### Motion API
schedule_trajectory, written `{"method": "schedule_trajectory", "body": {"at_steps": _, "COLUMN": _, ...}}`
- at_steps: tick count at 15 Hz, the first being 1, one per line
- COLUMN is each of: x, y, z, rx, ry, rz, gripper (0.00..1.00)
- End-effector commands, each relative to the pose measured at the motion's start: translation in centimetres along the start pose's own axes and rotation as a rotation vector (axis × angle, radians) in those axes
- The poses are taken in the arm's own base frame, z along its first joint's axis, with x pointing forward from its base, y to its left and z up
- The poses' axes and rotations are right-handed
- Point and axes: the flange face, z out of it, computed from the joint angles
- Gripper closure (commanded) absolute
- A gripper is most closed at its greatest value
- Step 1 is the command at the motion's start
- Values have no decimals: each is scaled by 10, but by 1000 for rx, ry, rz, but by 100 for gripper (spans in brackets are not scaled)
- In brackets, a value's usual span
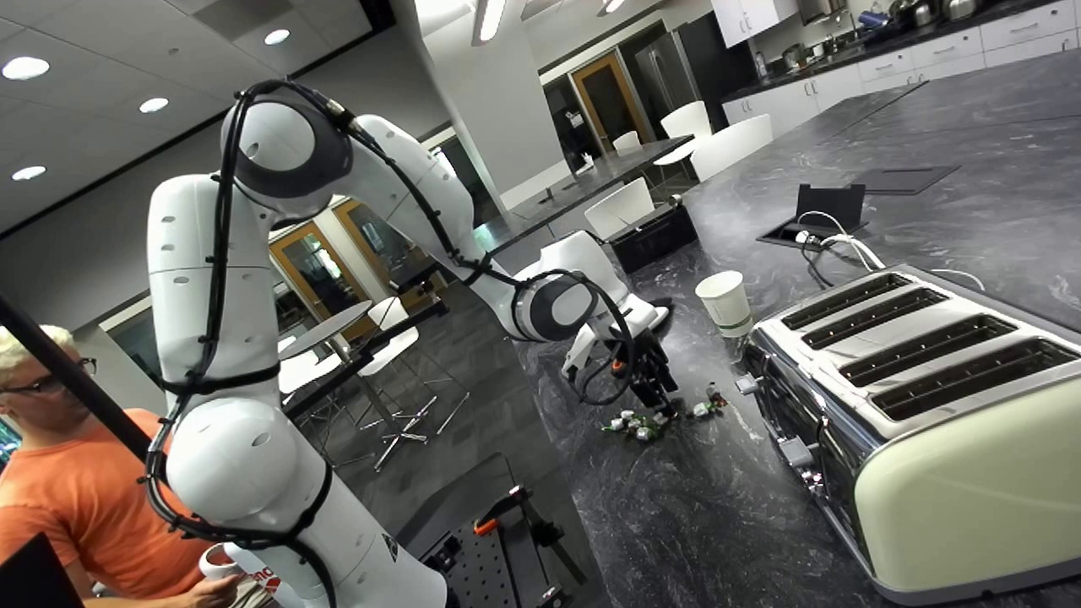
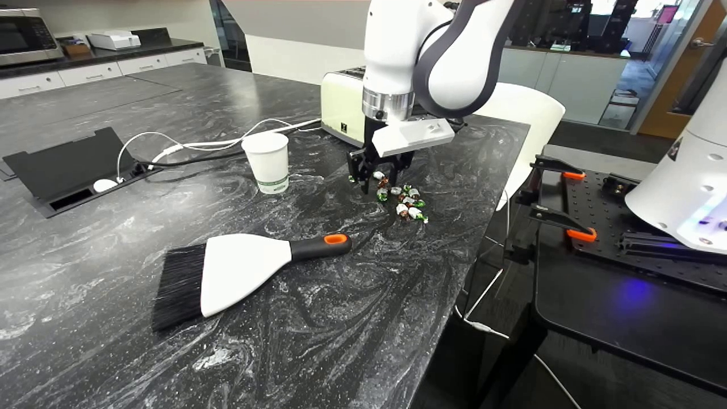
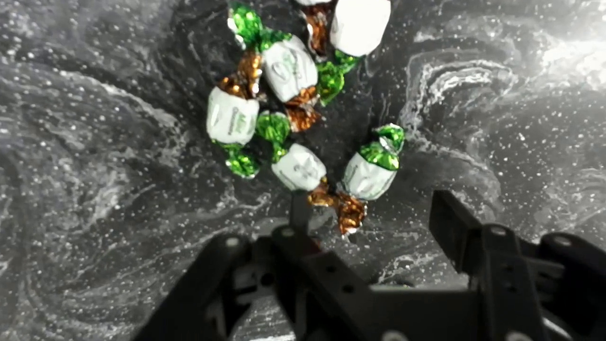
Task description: Place three sweets in the cup
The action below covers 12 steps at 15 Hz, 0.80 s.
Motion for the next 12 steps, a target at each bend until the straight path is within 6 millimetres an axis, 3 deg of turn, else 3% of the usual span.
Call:
{"method": "schedule_trajectory", "body": {"at_steps": 1, "x": 2, "y": -5, "z": 7, "rx": -4, "ry": 30, "rz": 28, "gripper": 63}}
{"method": "schedule_trajectory", "body": {"at_steps": 6, "x": 2, "y": -7, "z": -1, "rx": 3, "ry": 38, "rz": 55, "gripper": 100}}
{"method": "schedule_trajectory", "body": {"at_steps": 10, "x": 4, "y": -8, "z": -25, "rx": 18, "ry": 52, "rz": 73, "gripper": 100}}
{"method": "schedule_trajectory", "body": {"at_steps": 12, "x": 7, "y": -13, "z": -48, "rx": 49, "ry": 65, "rz": 76, "gripper": 100}}
